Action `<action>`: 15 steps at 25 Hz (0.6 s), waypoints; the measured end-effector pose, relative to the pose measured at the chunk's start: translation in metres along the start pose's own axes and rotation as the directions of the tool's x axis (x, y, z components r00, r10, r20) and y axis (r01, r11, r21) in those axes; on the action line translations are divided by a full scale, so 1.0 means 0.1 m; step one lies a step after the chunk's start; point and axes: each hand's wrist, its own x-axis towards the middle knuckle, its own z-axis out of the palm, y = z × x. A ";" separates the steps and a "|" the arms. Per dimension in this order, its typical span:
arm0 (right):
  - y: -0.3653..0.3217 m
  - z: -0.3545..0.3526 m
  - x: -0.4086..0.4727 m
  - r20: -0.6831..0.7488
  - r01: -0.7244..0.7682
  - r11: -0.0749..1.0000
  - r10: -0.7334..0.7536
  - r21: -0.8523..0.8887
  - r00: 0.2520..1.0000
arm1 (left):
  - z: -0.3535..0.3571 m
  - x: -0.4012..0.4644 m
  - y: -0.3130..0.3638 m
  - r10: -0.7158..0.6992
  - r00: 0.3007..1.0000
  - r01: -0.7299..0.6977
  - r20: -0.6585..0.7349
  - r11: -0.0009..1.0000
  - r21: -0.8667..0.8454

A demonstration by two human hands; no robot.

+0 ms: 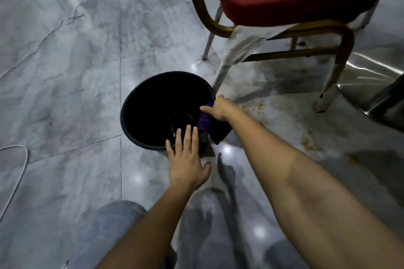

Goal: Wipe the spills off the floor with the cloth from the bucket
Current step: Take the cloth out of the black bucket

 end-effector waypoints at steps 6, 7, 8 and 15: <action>0.15 -0.54 -0.33 0.181 -0.008 0.964 -0.042 0.266 0.983 | -0.15 0.01 0.00 -0.012 1.000 0.011 0.023 1.000 0.027; 0.26 -0.60 -0.43 0.213 -0.035 0.921 -0.053 0.388 0.976 | -0.12 -0.04 0.05 -0.009 0.999 0.009 -0.042 1.000 0.003; 0.38 -0.65 -0.54 0.224 -0.055 0.877 -0.060 0.477 0.973 | -0.07 -0.10 0.11 0.017 0.994 -0.020 -0.111 1.000 -0.023; 1.87 -0.93 -1.26 0.000 -0.139 0.668 0.204 0.731 0.979 | 0.23 0.17 0.72 0.403 0.914 -0.395 0.045 0.909 -0.135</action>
